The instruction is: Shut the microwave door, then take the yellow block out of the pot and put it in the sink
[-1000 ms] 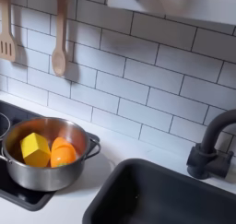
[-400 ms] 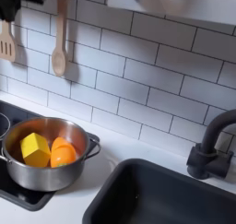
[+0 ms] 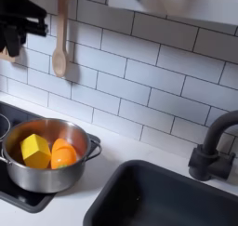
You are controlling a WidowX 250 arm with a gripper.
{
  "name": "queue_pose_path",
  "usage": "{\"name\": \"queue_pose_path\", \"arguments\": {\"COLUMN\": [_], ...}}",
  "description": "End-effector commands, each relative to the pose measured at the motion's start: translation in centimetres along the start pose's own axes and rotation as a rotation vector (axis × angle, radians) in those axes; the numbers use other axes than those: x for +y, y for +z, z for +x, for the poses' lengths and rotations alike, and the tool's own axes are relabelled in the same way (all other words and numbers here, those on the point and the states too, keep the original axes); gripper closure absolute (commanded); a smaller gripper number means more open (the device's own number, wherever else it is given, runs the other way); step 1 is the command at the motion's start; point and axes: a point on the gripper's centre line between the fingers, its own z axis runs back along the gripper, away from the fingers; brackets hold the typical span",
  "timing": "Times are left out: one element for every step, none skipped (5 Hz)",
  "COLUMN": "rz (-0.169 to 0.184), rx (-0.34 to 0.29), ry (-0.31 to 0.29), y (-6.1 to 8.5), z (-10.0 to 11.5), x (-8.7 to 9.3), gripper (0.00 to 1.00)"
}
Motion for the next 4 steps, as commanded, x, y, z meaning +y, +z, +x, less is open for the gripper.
{"name": "queue_pose_path", "arguments": {"rz": [-0.008, -0.033, -0.047, -0.047], "rx": [0.073, 0.117, 0.141, 0.144], "ry": [-0.035, -0.077, -0.139, -0.134], "y": [-0.7, -1.1, -1.4, -1.5], "z": [-3.0, -5.1, -6.4, -6.4], "x": [-1.3, -2.6, -4.6, -4.4], "gripper": [0.0, 0.0, 0.0, 0.0]}}
